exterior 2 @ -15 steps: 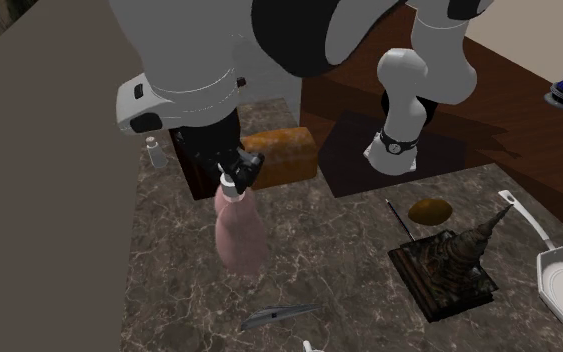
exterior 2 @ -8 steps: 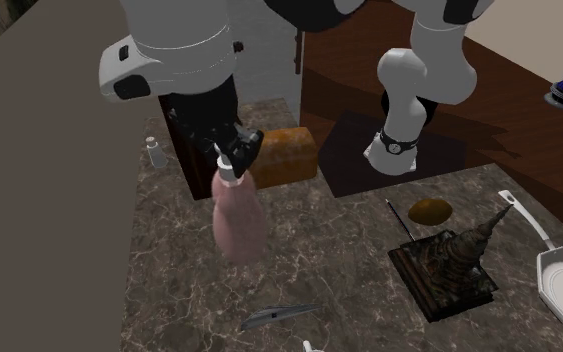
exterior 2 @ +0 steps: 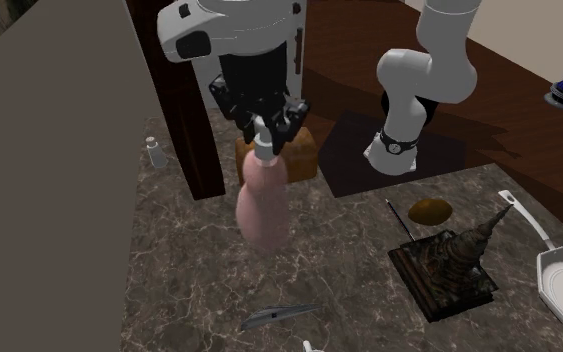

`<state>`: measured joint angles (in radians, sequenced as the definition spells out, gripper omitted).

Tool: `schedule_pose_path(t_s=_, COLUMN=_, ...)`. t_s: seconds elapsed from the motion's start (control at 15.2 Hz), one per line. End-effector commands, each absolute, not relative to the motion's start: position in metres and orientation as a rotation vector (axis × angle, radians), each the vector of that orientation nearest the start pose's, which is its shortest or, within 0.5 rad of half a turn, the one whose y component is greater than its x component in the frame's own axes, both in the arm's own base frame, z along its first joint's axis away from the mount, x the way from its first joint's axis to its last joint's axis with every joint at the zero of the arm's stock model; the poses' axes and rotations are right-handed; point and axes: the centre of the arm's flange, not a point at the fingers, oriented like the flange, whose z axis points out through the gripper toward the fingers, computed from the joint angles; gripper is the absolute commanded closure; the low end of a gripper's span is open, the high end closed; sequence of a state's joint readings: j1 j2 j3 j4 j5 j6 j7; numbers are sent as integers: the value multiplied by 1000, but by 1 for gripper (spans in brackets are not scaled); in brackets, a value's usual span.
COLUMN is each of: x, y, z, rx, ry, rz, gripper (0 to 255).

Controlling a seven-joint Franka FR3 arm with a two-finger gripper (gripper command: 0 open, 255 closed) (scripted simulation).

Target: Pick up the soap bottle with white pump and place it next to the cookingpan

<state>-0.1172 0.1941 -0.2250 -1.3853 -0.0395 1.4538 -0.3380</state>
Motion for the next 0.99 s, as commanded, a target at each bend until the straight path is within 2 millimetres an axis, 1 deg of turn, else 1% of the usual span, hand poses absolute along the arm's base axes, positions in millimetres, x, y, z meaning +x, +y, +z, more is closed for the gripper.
schedule_pose_path(t_s=0.0, x=547, y=-177, z=599, rx=-3172, ry=8, rz=223, gripper=255)
schedule_pose_path(t_s=0.92, x=414, y=-59, z=649, rx=-3172, ry=8, rz=223, gripper=255)
